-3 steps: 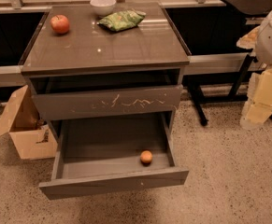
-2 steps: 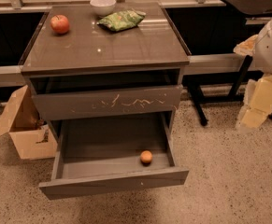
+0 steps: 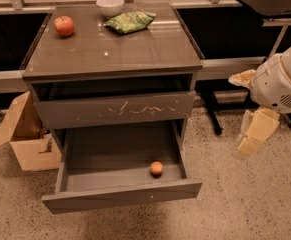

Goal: Pick orange from middle drawer and place on counter

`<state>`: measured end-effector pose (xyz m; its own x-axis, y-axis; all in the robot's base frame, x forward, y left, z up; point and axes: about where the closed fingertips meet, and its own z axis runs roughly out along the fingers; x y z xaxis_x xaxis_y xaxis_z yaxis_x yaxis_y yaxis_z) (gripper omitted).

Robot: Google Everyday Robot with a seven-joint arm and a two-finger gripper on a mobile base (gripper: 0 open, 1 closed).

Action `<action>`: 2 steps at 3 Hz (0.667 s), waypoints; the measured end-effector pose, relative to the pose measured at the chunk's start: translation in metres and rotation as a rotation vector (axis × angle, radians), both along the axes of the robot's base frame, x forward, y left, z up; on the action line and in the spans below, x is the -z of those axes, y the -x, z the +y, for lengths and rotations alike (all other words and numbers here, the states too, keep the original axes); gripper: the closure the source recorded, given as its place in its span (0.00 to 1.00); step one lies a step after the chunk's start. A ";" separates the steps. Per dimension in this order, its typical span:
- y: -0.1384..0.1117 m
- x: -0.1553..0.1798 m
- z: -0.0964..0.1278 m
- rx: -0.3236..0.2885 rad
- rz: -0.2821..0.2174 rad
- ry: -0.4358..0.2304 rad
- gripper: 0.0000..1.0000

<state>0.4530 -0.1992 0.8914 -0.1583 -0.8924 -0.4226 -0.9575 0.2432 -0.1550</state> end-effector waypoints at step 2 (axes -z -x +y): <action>-0.038 0.093 0.032 -0.148 0.031 -0.078 0.00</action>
Offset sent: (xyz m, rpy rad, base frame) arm 0.0612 0.0351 -0.1404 0.1170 0.0398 0.2287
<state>0.4910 -0.1675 0.7984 -0.0415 -0.8714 -0.4888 -0.9878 0.1094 -0.1112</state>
